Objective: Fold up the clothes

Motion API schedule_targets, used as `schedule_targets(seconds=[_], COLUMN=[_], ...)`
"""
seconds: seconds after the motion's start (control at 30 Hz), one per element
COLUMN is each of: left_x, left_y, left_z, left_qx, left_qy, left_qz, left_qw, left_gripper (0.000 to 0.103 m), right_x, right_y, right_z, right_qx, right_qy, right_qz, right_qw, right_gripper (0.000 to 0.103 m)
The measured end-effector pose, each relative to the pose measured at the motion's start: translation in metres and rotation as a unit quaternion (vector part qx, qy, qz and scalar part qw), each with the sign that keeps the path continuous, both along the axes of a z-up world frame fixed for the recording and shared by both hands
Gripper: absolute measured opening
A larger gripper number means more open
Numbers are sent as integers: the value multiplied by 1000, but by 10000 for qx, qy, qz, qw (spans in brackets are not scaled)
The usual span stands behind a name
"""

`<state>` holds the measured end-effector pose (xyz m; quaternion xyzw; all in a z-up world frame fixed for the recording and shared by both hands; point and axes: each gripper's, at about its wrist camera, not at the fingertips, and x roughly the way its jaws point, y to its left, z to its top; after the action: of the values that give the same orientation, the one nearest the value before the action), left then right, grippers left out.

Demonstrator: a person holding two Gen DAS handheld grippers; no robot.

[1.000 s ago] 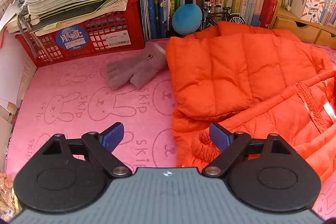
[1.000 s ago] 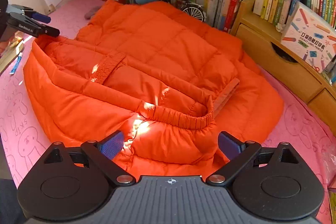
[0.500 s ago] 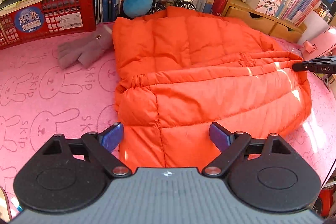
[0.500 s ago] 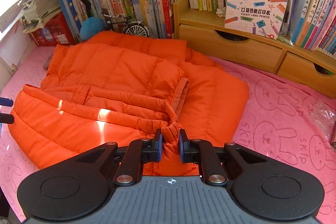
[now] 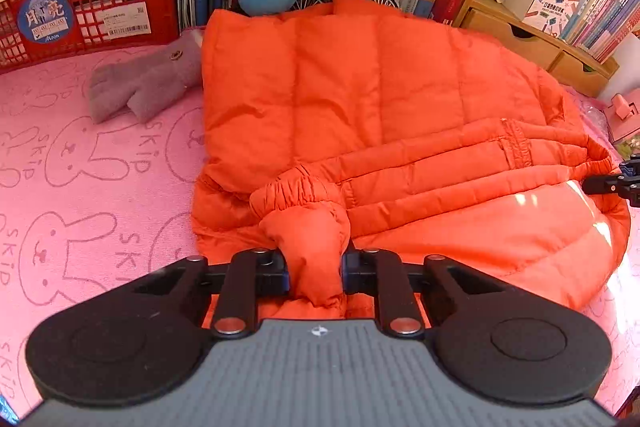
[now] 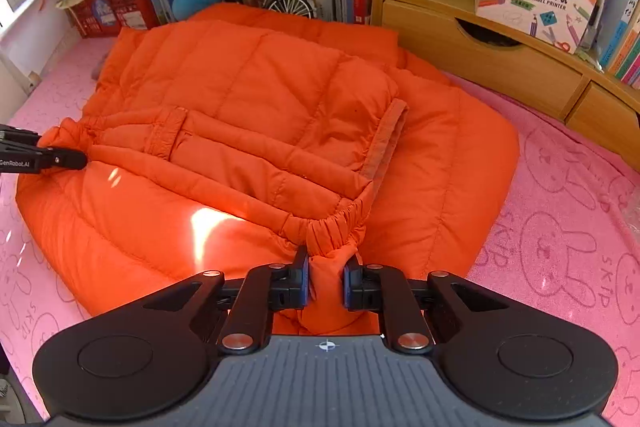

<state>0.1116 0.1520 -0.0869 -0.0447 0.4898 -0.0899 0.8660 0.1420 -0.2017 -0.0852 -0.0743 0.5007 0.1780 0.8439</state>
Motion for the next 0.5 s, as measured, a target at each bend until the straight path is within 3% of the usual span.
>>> schedule_targets(seconds=[0.17,0.3,0.4,0.5], left_x=[-17,29,76,117], left_y=[3,-7,-18,-31], left_z=[66,101,92,68], left_qx=[-286,-194,82,449], left_qy=[-840,-1647,-1817,-1755], left_qz=[172,31,-29,-40], left_qw=[9959,9862,9833,9834], left_gripper=[15,16,16,17], right_x=[-24,-2,32,65], right_y=[-19,-33,-35,-30], right_z=[64,100,99,72], right_qx=[362,556,459,189], right_qy=[-794,-1468,-1810,-1868], right_qz=[-293,-603,-746,-873], right_qw=[9958,9858,9796,9783], right_gripper=[14,14,14,14])
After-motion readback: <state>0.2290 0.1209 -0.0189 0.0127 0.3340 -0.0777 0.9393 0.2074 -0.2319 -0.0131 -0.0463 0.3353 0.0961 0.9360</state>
